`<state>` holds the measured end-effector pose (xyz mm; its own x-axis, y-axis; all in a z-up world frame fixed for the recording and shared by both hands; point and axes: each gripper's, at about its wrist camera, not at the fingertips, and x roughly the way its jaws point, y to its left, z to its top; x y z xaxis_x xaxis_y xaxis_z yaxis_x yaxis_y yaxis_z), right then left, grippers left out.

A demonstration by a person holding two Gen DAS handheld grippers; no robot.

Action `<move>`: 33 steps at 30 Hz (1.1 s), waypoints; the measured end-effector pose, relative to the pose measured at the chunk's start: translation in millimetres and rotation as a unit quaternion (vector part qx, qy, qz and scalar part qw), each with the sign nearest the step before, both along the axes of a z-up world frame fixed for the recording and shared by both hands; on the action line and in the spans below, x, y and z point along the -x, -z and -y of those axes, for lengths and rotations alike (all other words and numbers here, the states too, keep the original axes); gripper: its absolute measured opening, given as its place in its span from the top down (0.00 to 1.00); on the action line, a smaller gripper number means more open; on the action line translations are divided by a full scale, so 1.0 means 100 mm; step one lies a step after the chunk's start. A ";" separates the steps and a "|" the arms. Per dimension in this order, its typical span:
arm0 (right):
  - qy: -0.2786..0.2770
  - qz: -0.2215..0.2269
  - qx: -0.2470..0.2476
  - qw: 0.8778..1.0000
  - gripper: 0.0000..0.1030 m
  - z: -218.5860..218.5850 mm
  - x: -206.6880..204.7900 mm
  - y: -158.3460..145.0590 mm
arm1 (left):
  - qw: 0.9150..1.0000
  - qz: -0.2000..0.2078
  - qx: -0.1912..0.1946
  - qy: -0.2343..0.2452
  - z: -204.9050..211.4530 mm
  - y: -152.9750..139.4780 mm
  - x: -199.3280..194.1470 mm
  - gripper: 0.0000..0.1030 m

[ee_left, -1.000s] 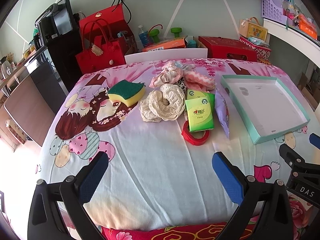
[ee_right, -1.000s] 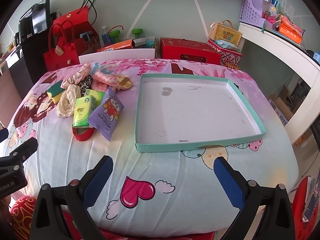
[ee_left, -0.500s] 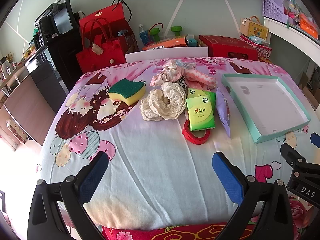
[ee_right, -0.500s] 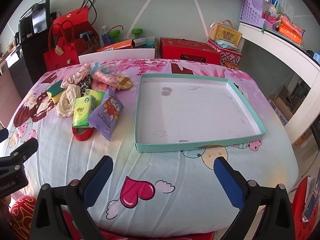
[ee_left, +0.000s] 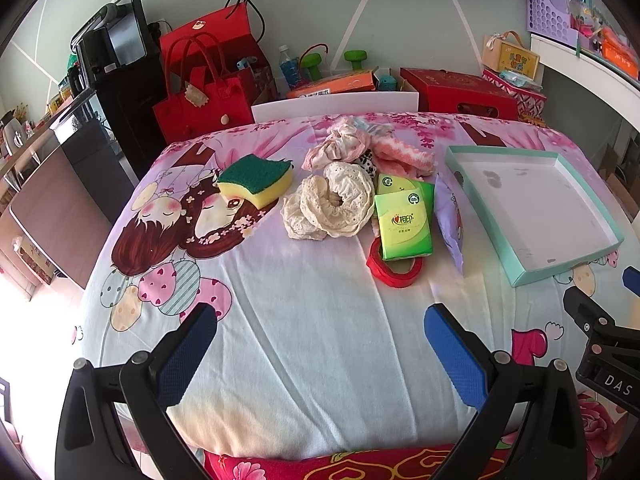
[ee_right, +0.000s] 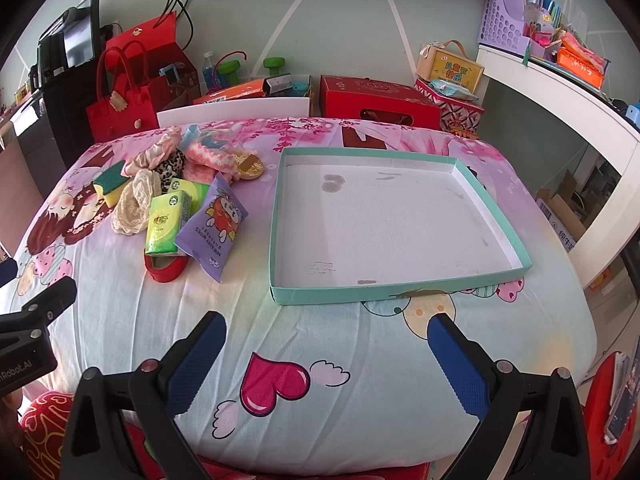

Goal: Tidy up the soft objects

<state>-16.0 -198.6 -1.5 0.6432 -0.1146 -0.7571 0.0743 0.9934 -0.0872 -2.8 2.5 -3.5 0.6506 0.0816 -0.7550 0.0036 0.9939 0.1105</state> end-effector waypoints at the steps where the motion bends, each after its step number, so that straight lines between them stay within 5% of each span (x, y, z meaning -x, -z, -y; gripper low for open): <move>1: 0.000 0.000 0.000 1.000 0.01 0.00 0.00 0.00 | 1.000 0.000 0.000 0.000 0.00 0.00 0.00 0.00; 25: -0.001 0.001 0.000 1.000 0.01 0.00 0.00 0.00 | 1.000 -0.012 0.000 0.004 0.00 0.03 -0.02 0.00; 33: -0.009 0.001 -0.047 0.999 0.01 0.08 -0.08 -0.09 | 0.998 -0.037 0.049 0.031 -0.07 -0.01 -0.25 0.00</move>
